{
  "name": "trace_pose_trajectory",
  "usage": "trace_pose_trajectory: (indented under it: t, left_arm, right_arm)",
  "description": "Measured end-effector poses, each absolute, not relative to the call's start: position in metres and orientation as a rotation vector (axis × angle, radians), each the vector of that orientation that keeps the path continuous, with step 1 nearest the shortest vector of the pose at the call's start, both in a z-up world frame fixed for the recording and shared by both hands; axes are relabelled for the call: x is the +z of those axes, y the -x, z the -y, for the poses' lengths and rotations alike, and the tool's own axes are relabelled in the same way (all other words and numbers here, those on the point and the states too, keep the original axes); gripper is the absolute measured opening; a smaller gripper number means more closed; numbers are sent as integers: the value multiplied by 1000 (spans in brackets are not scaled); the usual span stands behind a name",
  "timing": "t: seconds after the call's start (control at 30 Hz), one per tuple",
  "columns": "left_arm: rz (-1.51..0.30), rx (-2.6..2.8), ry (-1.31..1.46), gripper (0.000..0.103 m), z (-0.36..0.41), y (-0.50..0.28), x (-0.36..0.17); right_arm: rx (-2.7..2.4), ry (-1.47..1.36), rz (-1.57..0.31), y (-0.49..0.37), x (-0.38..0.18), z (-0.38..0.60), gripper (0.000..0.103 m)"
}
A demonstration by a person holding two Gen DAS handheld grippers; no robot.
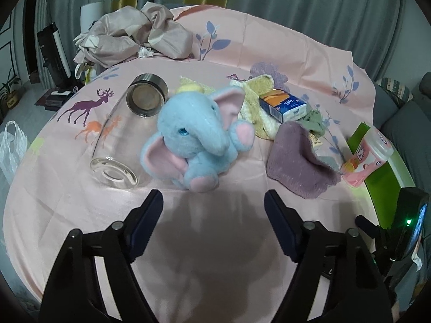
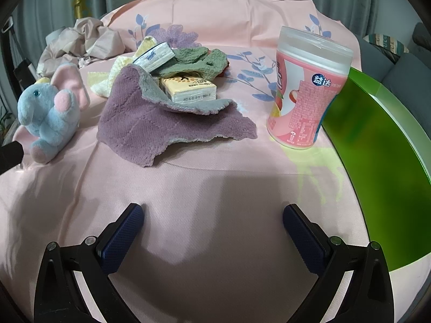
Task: Organize soft objects
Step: 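Move the right tool toward the blue plush elephant, then grasp the blue plush elephant with the right gripper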
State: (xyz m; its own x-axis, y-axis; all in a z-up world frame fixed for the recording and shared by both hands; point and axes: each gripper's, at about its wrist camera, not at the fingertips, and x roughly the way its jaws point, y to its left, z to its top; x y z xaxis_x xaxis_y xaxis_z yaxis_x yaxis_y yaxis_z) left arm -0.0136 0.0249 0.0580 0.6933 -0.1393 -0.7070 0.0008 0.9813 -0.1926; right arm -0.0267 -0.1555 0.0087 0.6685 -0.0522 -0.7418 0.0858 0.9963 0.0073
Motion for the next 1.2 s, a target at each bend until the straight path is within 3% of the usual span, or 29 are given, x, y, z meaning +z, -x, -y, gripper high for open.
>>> trace_pose_trajectory:
  t: [0.5, 0.73, 0.87, 0.97, 1.07, 1.2]
  left_arm:
    - [-802, -59, 223, 70, -44, 15, 63]
    - [-792, -63, 250, 64, -50, 16, 68]
    - [-787, -75, 277, 59, -56, 16, 74]
    - [-778, -75, 285, 57, -60, 16, 78]
    - [-769, -67, 294, 48, -65, 16, 83]
    - [-756, -75, 353, 43, -78, 19, 89]
  right_arm:
    - [-86, -30, -830, 28, 9, 154, 103]
    - [-72, -66, -821, 30, 15, 158, 103]
    - [-49, -110, -777, 36, 27, 161, 90]
    - [-3, -166, -748, 40, 40, 165, 90]
    - [30, -265, -759, 38, 54, 174, 78]
    - [153, -350, -793, 26, 80, 178, 72]
